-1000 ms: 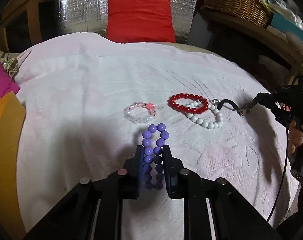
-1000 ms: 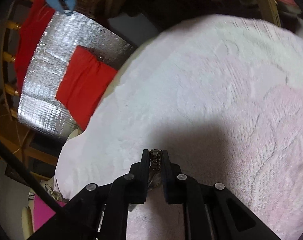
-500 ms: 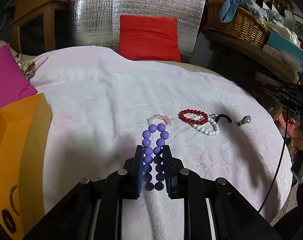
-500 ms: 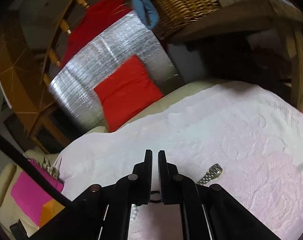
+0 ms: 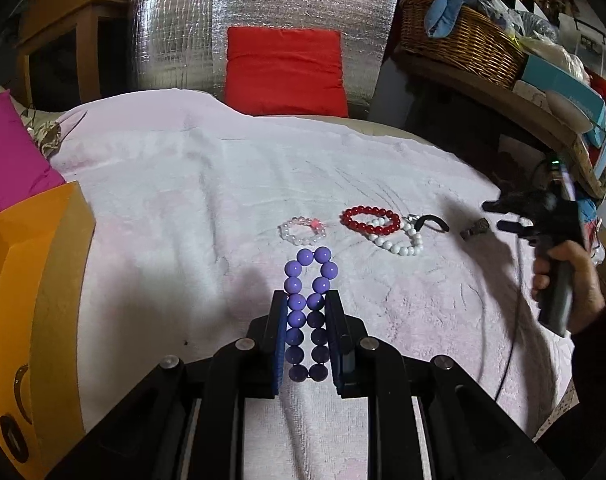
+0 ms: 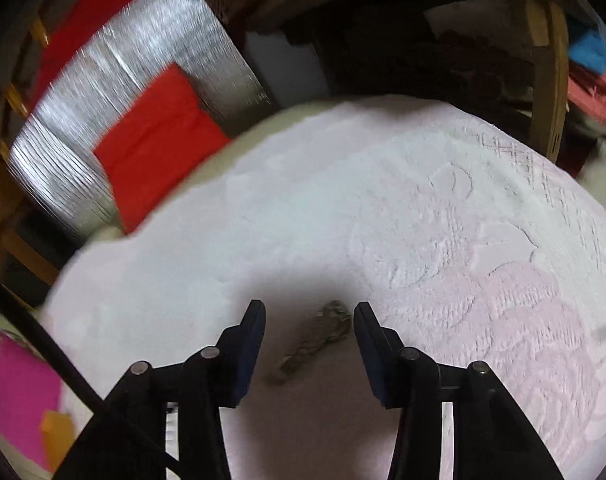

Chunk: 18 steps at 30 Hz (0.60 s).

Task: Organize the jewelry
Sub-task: 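Lift the purple bracelet with the left tool while the right tool carries the watch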

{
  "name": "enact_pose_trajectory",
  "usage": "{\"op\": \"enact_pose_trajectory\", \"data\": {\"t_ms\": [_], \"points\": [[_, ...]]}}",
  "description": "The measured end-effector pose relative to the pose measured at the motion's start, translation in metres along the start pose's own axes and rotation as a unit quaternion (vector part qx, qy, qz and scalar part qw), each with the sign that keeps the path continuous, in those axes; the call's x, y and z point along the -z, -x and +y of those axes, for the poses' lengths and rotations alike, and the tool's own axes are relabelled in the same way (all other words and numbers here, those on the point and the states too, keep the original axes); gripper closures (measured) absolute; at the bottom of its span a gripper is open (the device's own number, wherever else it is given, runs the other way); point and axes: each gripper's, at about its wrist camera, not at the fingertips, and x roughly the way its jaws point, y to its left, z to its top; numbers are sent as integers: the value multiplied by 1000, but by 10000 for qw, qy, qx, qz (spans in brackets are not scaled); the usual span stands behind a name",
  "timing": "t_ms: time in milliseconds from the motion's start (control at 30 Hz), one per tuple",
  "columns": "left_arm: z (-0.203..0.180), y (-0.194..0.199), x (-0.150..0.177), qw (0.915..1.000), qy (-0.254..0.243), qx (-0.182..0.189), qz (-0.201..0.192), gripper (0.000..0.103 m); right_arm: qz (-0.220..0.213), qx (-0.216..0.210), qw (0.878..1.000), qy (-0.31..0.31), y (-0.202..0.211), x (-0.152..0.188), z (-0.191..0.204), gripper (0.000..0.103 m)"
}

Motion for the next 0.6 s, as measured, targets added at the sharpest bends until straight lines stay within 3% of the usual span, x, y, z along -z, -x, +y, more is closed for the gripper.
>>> {"op": "enact_pose_trajectory", "data": {"t_ms": [67,200,400,500,600], "points": [[-1,-1,0,10000,-6,-16,14,83,214,276,9994,-78,-16,3,-3,54],[-1,-2,-2,10000,27,-20,15,83,140,478,9988,1,-18,5,6,53],[-5,-1,-2,10000,-4,5,-9,83,-78,1048,9910,826,-30,21,45,52],[-3,0,-2,10000,23,-16,-10,83,-125,1110,9862,1223,-33,27,56,74],[0,1,-3,10000,75,-42,-37,83,-208,1117,9845,1334,-30,29,59,75]]}}
